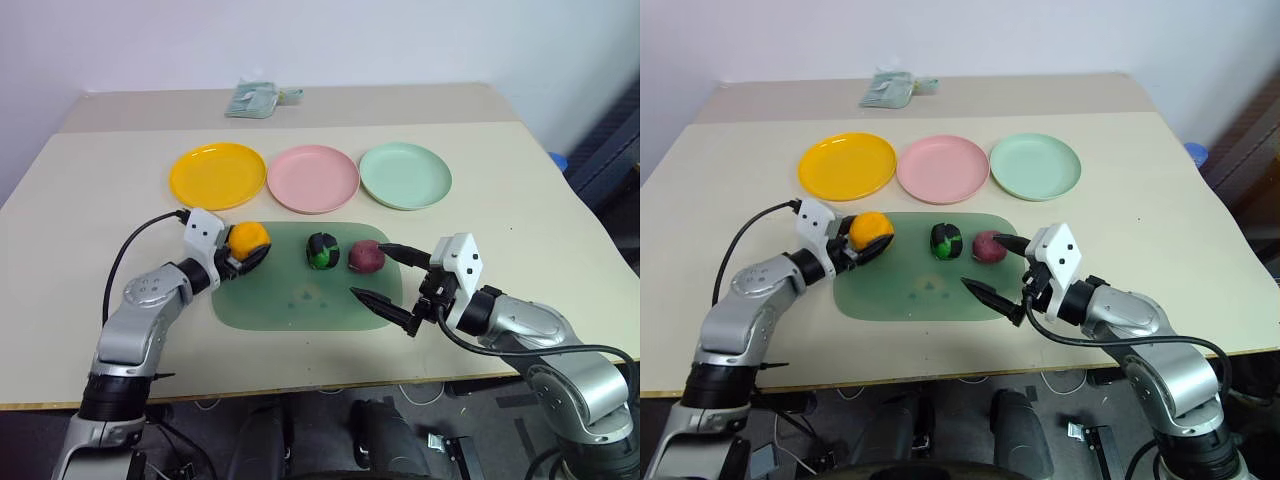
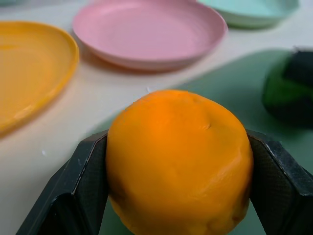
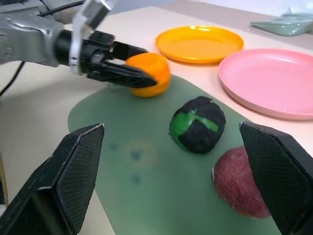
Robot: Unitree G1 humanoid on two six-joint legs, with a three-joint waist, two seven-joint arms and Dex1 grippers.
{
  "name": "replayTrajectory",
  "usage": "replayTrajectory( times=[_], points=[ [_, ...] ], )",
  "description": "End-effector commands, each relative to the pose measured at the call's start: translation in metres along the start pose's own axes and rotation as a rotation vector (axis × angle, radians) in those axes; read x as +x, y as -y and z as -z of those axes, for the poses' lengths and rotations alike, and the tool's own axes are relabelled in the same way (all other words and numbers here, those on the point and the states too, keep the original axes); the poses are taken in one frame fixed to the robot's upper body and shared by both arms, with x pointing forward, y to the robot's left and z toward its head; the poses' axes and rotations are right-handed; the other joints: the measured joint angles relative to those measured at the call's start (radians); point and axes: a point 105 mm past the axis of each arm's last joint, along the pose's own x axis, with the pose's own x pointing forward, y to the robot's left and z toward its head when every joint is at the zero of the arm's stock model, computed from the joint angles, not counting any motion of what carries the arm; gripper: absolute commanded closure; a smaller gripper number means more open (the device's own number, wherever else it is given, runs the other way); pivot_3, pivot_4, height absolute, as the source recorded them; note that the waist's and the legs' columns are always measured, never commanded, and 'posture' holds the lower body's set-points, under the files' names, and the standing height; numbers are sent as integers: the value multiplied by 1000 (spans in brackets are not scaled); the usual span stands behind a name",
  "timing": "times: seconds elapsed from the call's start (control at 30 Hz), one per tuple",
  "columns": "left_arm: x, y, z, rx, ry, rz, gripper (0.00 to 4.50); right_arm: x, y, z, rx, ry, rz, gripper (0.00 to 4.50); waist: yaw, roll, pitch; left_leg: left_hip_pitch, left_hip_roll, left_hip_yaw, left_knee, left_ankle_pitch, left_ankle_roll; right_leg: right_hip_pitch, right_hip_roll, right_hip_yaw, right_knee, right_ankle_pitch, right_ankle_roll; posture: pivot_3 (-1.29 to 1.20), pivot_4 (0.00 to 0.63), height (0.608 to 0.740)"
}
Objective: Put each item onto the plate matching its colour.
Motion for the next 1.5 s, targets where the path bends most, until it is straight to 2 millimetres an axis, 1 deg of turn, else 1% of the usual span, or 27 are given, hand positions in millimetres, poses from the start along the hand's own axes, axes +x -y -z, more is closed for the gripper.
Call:
replayTrajectory(
  times=[0.03,0.1,0.17,0.23,0.3,0.4,0.5,0.67,0.73,0.8,0.83,1.0,1.1,1.2,1.27,1.33,1.37,1.4,1.43,1.47,1.5],
  points=[
    [16,-44,-31,22,76,-293,1264,7,-2,-11,-27,52,-15,0,6,-1,0,0,-1,0,0,0,0,0,0,0,0,0,0,0,150,740],
    [29,-62,-45,-31,94,-422,1264,11,-2,-13,-28,63,-19,0,14,-2,0,0,-1,-1,1,0,0,1,1,0,0,0,1,0,150,740],
    [39,-80,-56,-32,81,-560,1264,14,-2,-14,-29,72,-23,0,18,-2,0,0,-2,0,1,0,0,1,1,0,0,1,2,0,150,740],
    [46,-95,-59,-61,54,-670,1264,16,-3,-14,-30,79,-27,0,19,-2,0,-1,-2,0,1,0,0,1,1,0,0,2,4,0,150,740],
    [54,-104,-59,-87,32,-731,1264,18,-5,-15,-30,85,-29,0,19,-2,0,-1,-3,0,0,0,0,1,1,-1,-1,2,5,0,150,740],
    [66,-104,-61,-125,35,-717,1264,19,-7,-15,-30,90,-26,0,19,-2,0,-1,-3,1,0,0,0,1,1,-1,-1,3,5,0,150,740],
    [75,-102,-61,-110,17,-687,1264,18,-8,-15,-28,92,-12,0,19,-3,0,-1,-3,2,0,0,0,1,1,-1,-1,2,5,0,150,740],
    [84,-99,-54,-125,-9,-653,1264,16,-8,-14,-23,91,12,0,19,-3,0,-1,-3,2,0,0,0,1,1,-1,-1,2,5,0,150,740],
    [87,-95,-54,-163,4,-614,1264,16,-8,-14,-23,90,15,0,19,-3,0,-1,-3,2,0,0,0,1,1,-1,-1,3,5,0,150,740],
    [88,-94,-55,-177,14,-608,252,16,-7,-14,-23,90,17,0,18,-3,0,-1,-3,2,0,0,0,1,1,-1,0,3,5,0,150,740],
    [87,-95,-56,-177,18,-608,17,16,-7,-14,-23,90,17,0,18,-3,0,-1,-3,2,0,0,0,1,1,-1,0,3,5,0,150,740],
    [78,-103,-67,-153,95,-627,17,19,-5,-16,-36,91,25,0,17,-3,0,-1,-3,2,0,0,0,1,1,-1,0,3,5,0,150,740],
    [72,-100,-75,-160,174,-579,17,23,2,-17,-55,82,53,0,15,-3,0,-1,-3,2,0,0,0,1,1,-1,0,3,5,0,150,740],
    [63,-87,-85,-154,269,-466,17,28,8,-16,-67,64,76,0,16,-3,0,-1,-2,2,0,1,-1,1,1,-1,1,3,5,0,150,740],
    [52,-65,-84,-95,307,-315,17,33,12,-12,-73,37,83,0,15,-3,0,-1,-2,2,0,1,-1,1,1,-1,1,3,5,0,150,740],
    [38,-35,-73,-7,288,-146,17,38,15,-11,-67,20,83,0,9,-3,0,-1,-2,2,0,1,-1,0,0,-1,1,3,5,0,150,740],
    [34,-26,-69,16,273,-98,17,40,16,-10,-65,15,83,0,8,-3,0,-1,-1,2,0,1,-2,0,0,-1,1,2,4,0,150,740],
    [22,-8,-57,57,244,11,17,45,16,-9,-61,-3,77,0,7,-3,0,-1,-1,2,0,2,-3,0,0,-1,1,2,4,0,150,740],
    [5,11,-42,94,207,131,17,51,15,-7,-66,-19,70,0,0,-2,0,0,-1,2,0,1,-2,0,0,-1,1,2,4,0,150,740],
    [-10,27,-30,119,170,227,17,57,14,-6,-69,-30,63,0,-10,-2,0,0,0,1,0,1,-2,0,0,-1,2,2,4,0,150,740],
    [-20,37,-23,131,144,288,17,60,13,-5,-72,-38,58,0,-15,-2,0,0,1,1,0,1,-2,0,0,0,2,2,4,0,150,740]
  ],
)
